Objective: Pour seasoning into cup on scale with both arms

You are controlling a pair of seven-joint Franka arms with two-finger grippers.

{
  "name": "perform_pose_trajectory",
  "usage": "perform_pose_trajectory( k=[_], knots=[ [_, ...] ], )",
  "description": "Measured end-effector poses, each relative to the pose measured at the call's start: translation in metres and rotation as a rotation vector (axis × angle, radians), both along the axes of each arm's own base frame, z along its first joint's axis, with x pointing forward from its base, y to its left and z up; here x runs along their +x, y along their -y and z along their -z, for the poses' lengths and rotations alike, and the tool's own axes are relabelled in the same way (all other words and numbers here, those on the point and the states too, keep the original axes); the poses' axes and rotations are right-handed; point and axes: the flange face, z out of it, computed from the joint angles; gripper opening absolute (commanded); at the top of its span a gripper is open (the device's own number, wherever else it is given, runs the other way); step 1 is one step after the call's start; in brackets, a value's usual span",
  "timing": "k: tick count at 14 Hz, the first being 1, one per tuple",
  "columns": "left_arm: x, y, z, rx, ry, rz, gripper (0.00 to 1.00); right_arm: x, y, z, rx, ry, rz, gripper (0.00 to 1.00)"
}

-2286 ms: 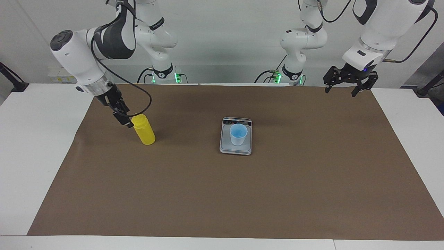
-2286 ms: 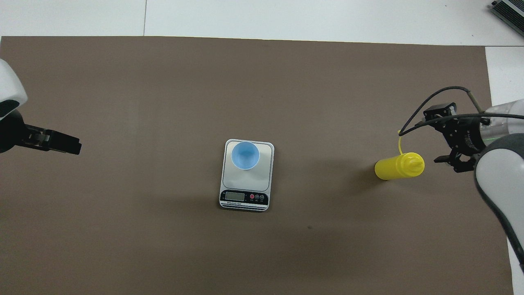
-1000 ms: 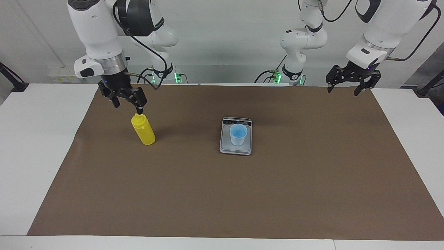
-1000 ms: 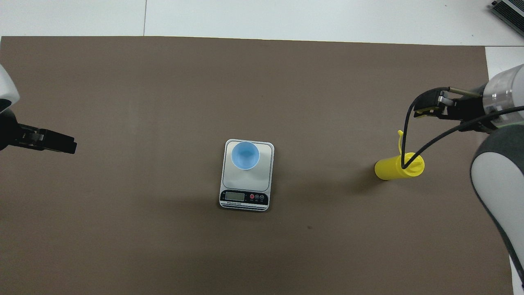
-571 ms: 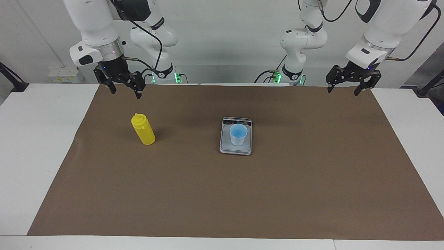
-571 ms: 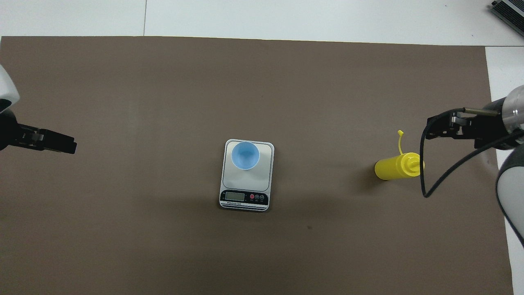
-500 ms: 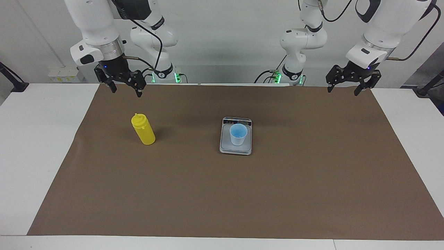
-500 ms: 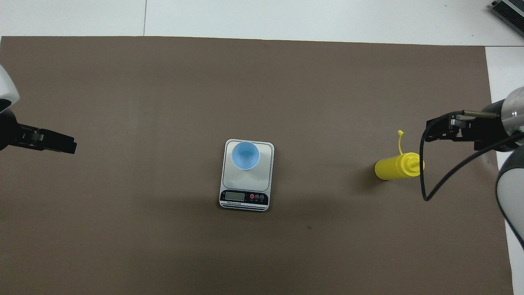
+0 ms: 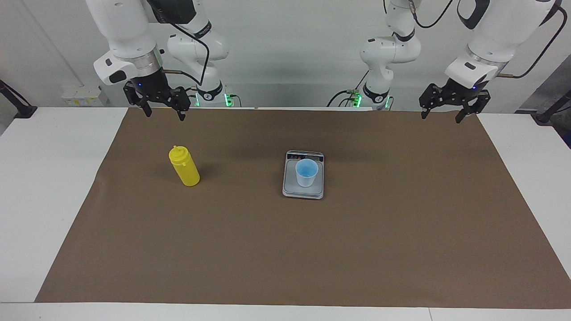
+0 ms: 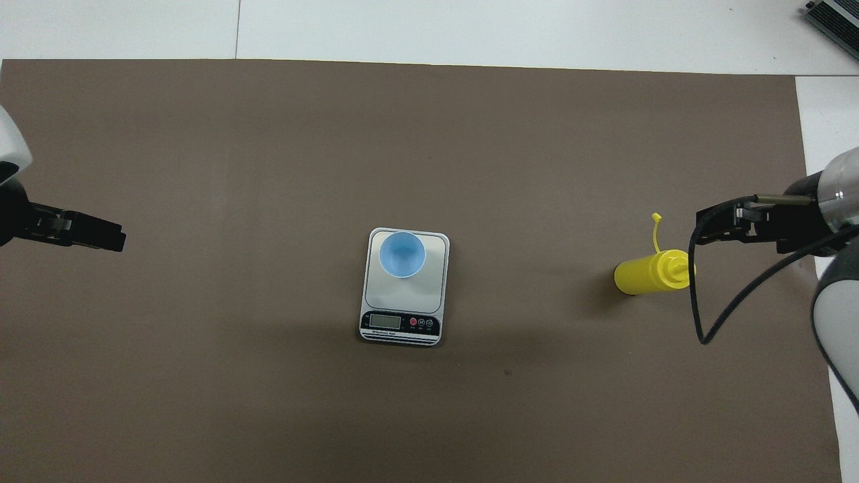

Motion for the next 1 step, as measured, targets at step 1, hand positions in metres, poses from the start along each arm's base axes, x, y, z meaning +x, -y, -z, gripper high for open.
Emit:
perform_pose_trajectory(
  k=[1],
  knots=[
    [0.0, 0.0, 0.0, 0.0, 0.0, 0.0, 1.0, -0.0001, 0.0, 0.0, 0.0, 0.0, 0.0, 1.0]
  ],
)
